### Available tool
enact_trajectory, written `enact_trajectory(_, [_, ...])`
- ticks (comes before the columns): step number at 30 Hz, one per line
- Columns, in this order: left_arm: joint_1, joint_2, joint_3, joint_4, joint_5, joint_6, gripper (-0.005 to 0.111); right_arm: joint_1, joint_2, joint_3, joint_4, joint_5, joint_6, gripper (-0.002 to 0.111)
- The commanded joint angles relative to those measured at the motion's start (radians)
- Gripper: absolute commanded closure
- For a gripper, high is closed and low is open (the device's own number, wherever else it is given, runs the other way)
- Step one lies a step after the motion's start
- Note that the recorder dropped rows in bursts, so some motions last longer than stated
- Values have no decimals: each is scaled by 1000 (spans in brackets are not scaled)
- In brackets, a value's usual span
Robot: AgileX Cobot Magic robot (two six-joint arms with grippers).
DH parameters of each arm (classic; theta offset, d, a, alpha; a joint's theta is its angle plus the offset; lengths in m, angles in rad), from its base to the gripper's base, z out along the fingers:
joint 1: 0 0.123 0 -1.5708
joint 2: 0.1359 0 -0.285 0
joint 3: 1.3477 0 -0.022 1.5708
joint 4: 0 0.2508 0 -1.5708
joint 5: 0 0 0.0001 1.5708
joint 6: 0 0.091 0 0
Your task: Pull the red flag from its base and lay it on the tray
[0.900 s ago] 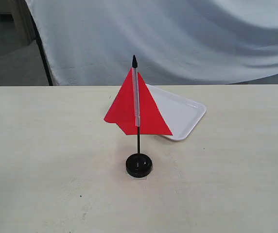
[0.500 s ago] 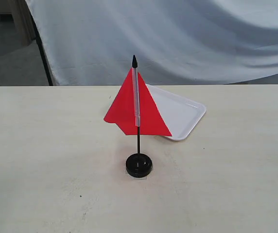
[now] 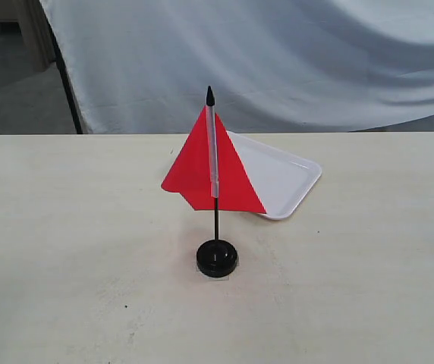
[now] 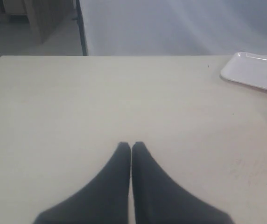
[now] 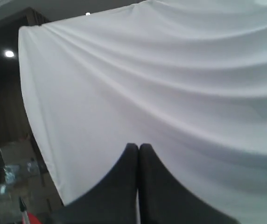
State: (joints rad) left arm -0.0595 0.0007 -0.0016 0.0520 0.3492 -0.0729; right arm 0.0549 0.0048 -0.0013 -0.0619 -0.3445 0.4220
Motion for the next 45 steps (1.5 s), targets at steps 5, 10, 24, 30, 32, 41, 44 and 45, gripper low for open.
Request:
enact_trajectory(5, [-2,-1,2,-5,-6,-3,105,3,-5,1,-9,-160,165,109])
enact_trajectory(10, [-2,-1,2,-5,-6,-3,105,3,29,1,-67,-432,161,109])
enact_trajectory(24, [-2,-1,2,-5,-6,-3,105,3,732,1,-204,-724,-7,109])
enact_trajectory(30, [-2,-1,2,-5,-6,-3,105,7,1108,-83,-442,-793,-45,109])
enact_trajectory(32, [-2,-1,2,-5,-6,-3,105,7,1219,-130,-538,-793,-45,109])
enact_trajectory(41, [-2,-1,2,-5,-6,-3,105,7,1653,-276,-886,-877,-14,109])
enact_trajectory(44, [-2,-1,2,-5,-6,-3,105,19,1677,-288,-879,-877,-13,109])
enact_trajectory(45, [-2,-1,2,-5,-6,-3,105,23,1677,-291,-879,-877,-3,109])
